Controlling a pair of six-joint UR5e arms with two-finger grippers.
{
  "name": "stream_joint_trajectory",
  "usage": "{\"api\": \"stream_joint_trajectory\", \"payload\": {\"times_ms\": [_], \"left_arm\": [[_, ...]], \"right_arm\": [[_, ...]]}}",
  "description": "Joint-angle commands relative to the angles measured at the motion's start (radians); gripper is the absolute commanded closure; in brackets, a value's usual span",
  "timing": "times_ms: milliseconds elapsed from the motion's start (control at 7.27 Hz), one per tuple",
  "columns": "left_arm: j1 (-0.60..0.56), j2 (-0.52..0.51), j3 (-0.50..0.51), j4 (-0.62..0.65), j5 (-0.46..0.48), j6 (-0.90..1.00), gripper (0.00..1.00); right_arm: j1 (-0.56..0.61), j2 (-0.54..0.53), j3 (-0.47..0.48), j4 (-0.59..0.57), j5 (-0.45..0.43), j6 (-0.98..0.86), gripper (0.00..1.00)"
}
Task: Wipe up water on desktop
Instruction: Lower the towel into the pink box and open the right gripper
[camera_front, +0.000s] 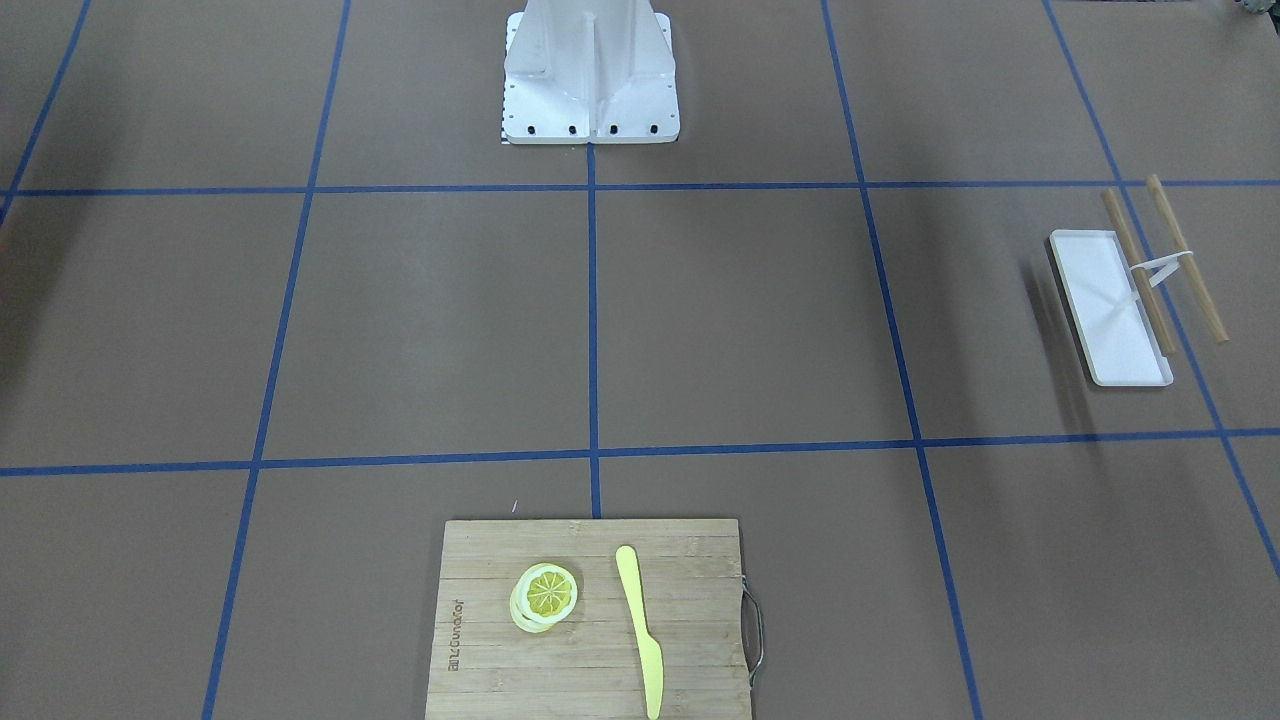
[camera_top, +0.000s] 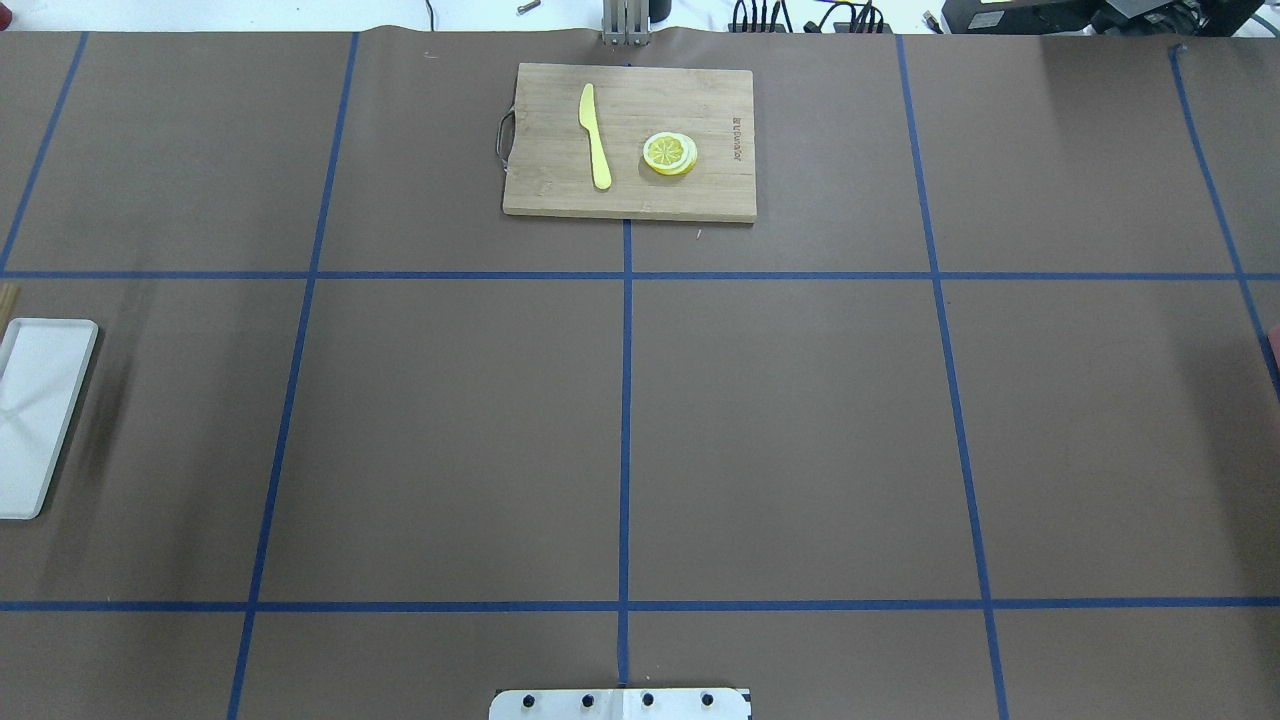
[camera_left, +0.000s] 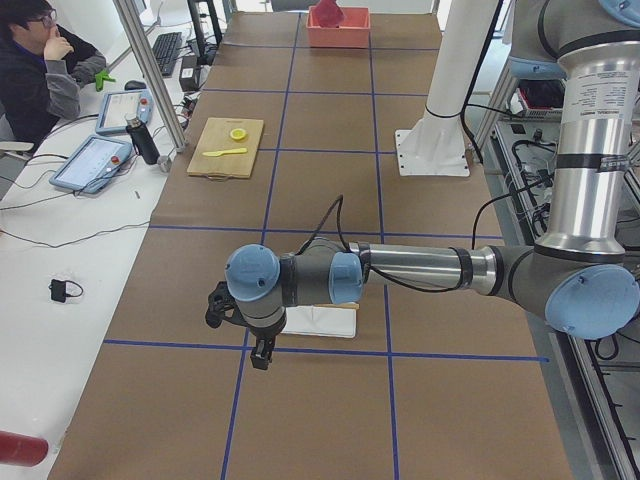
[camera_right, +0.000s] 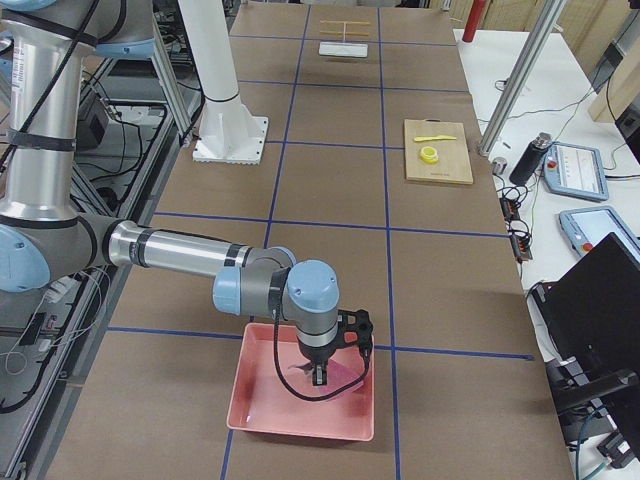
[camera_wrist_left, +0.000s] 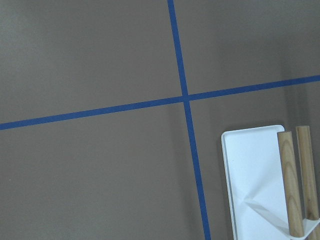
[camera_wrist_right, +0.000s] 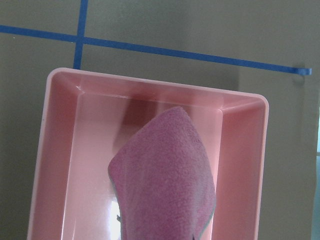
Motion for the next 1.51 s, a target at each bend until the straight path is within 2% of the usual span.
{"api": "stream_joint_trajectory", "payload": {"times_ms": [0,413,550,826,1376], "left_arm": [[0.0,0.0,0.003,0.0,0.0,-0.001,0.01],[0.003,0.0,0.006,0.0,0.0,-0.001,0.01],[0.003,0.0,0.006,0.0,0.0,-0.001,0.01],[0.003,0.002,0.009,0.0,0.0,0.0,0.01],[0.003,0.002,0.01,0.0,0.0,0.0,0.01]], "right_arm": [[-0.007,0.005,-0.009,0.019,0.005,0.003,0.01],[-0.007,0.059,0.006,0.019,0.032,0.006,0.0],[-0.007,0.109,0.009,0.005,0.063,0.004,0.0],[-0.082,0.147,0.003,0.005,0.068,0.077,0.0],[-0.081,0.091,-0.014,0.007,0.077,0.089,0.0]]}}
